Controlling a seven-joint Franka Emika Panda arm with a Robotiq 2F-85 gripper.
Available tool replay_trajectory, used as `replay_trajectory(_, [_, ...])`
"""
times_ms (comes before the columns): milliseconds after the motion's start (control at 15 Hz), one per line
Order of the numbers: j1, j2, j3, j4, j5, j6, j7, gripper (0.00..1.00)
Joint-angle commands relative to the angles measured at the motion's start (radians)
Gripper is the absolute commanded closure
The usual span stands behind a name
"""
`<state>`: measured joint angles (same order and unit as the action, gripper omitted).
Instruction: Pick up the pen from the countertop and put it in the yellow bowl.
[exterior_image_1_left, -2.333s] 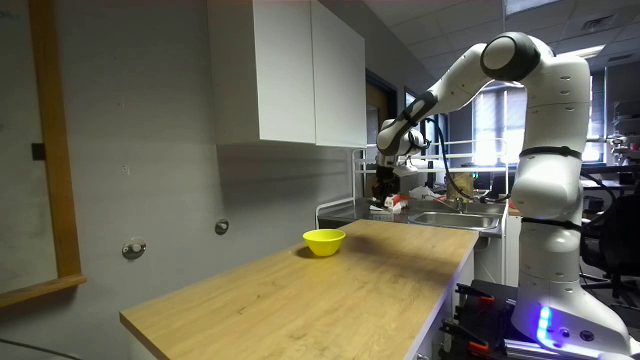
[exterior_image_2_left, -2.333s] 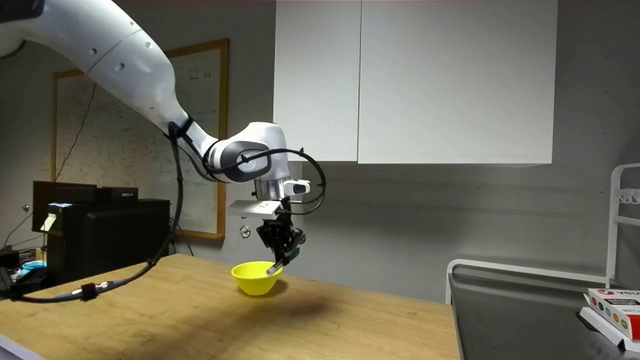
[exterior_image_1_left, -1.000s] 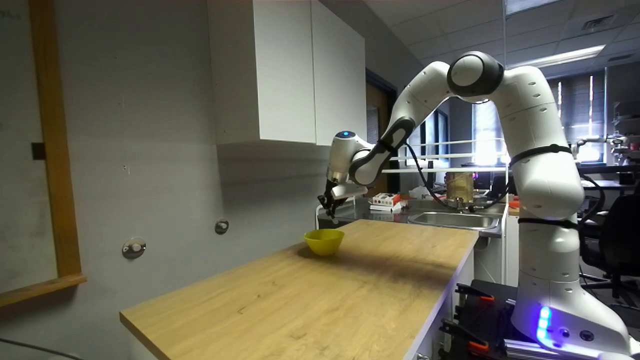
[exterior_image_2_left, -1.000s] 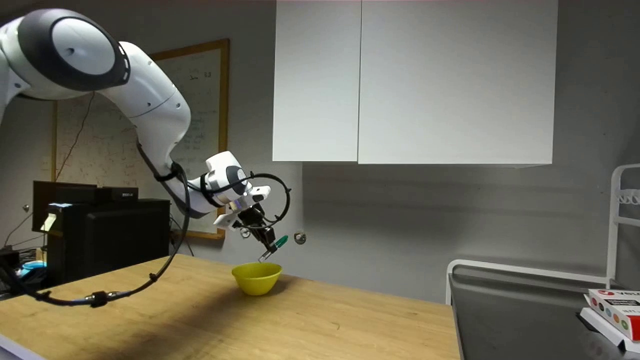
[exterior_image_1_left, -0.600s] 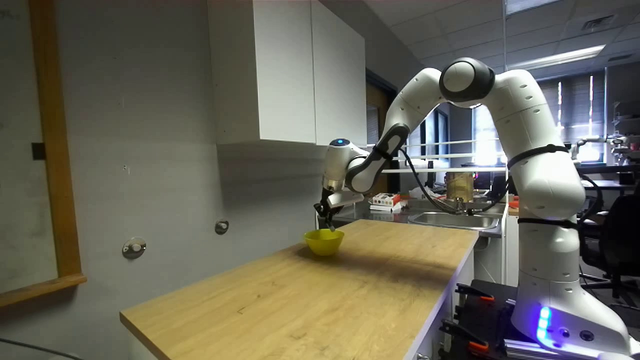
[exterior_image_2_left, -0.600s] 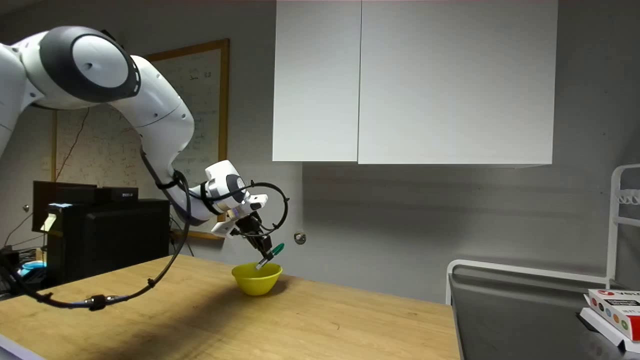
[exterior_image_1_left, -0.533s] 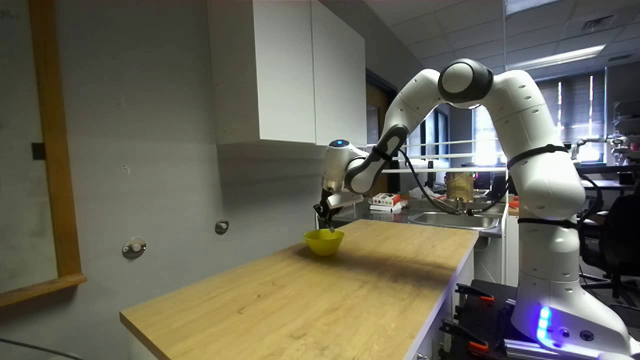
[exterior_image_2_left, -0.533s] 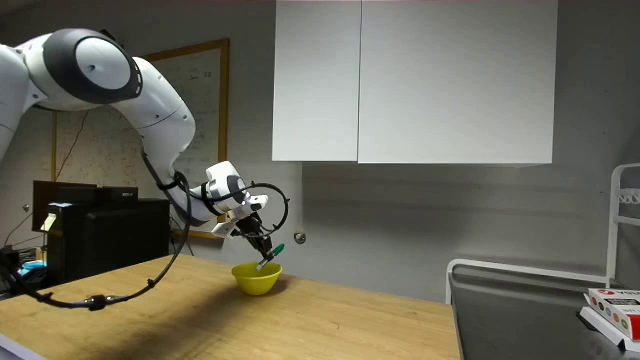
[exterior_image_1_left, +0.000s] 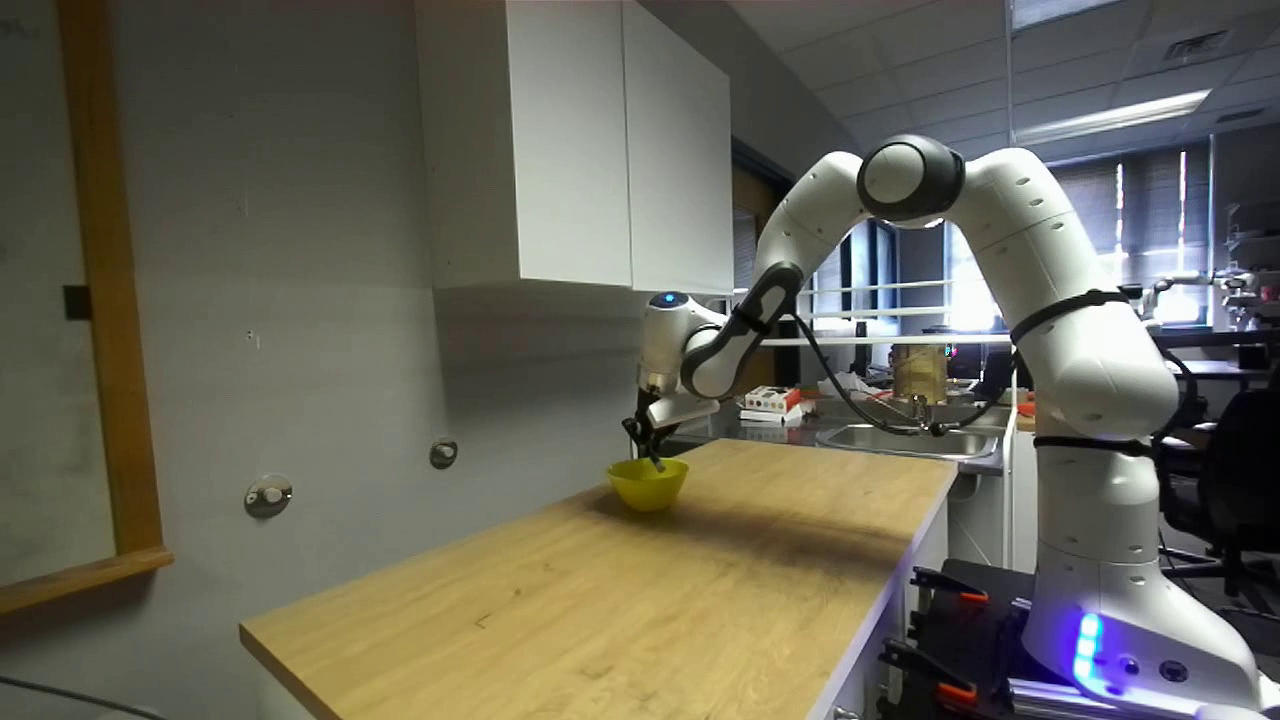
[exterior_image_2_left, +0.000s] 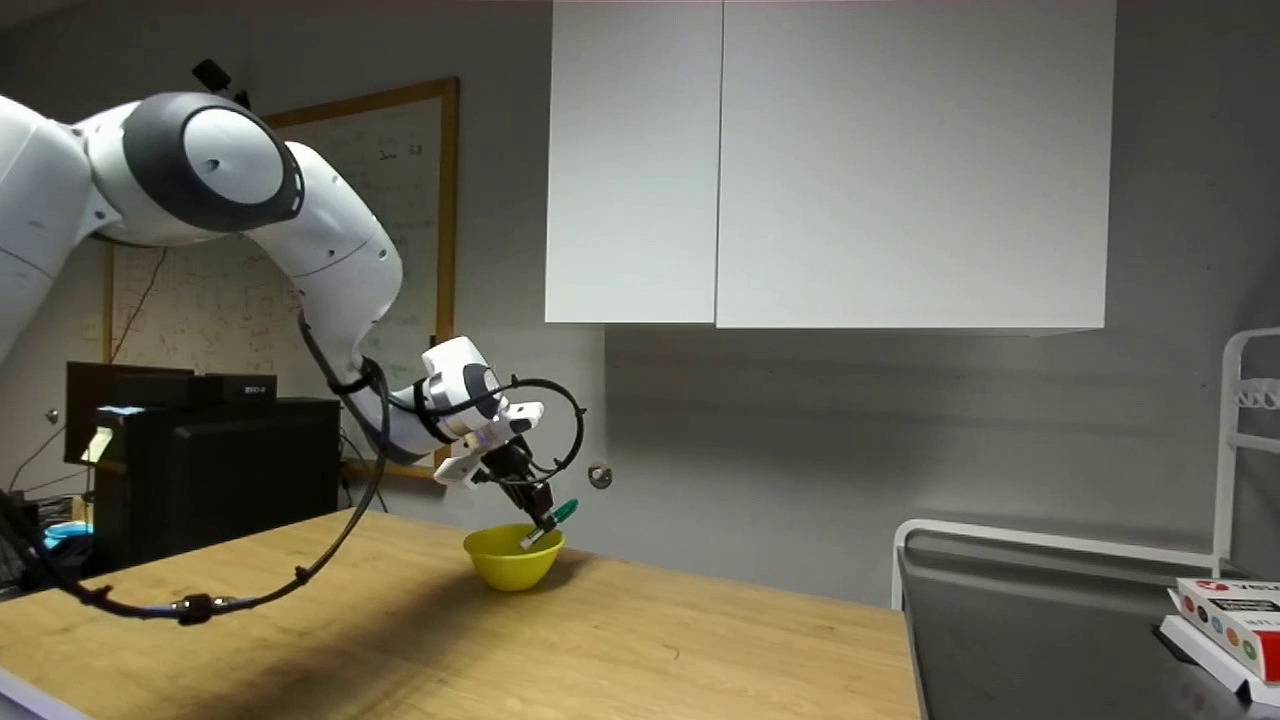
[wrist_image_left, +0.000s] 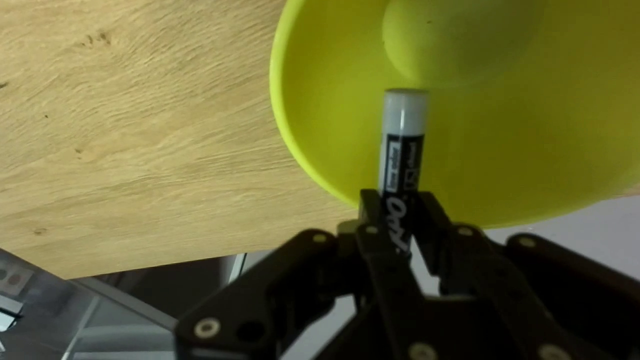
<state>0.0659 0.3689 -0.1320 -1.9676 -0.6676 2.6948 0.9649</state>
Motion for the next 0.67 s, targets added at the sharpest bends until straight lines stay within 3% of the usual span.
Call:
replay_trajectory(0, [0.035, 0.029, -0.038, 0.043, 0.016, -0.016, 0.001, 0.51])
replay_trajectory(467, [0.058, 0.016, -0.071, 0.035, 0.003, -0.005, 0.017, 0.02])
replay_trajectory(600, [0.044, -0.008, -0.053, 0.011, 0.036, -0.032, -0.044, 0.00])
